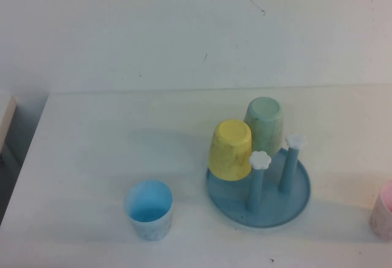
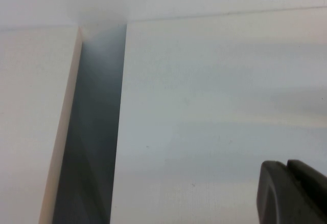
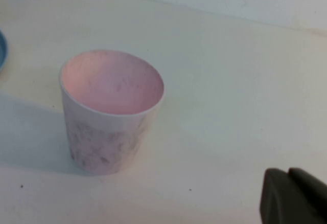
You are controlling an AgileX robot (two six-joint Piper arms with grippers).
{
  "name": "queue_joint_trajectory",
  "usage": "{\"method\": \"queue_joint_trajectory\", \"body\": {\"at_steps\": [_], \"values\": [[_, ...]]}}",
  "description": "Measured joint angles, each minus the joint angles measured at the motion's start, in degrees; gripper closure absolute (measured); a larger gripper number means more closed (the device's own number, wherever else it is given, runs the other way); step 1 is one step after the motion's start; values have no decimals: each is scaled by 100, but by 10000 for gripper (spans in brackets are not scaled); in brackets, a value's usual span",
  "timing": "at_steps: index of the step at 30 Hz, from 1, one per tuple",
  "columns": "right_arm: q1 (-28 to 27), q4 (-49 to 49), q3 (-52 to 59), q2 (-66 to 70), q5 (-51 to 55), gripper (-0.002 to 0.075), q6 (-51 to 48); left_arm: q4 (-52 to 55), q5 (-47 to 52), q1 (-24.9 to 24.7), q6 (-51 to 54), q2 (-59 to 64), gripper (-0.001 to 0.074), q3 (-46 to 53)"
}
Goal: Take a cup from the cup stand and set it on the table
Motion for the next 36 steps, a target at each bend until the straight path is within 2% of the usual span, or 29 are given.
{"method": "queue_joint_trajectory", "body": {"at_steps": [8, 11, 13, 18, 20, 31, 36], "values": [[0, 0, 0, 0, 0, 729, 0, -22, 0, 0, 0, 0, 738, 0], [0, 0, 0, 0, 0, 728, 0, -472, -14, 0, -14, 0, 738, 0], [0, 0, 0, 0, 0, 729, 0, -1124, -161, 0, -116, 0, 738, 24], [0, 0, 0, 0, 0, 729, 0, -3993, -841, 0, -664, 0, 738, 54], [0, 0, 0, 0, 0, 729, 0, -4666, -1006, 0, -704, 0, 738, 54], [0, 0, 0, 0, 0, 728, 0, -5089, -1377, 0, -297, 0, 738, 54], [0, 0, 0, 0, 0, 729, 0, -5102, -1045, -51, 42, 0, 738, 5]]}}
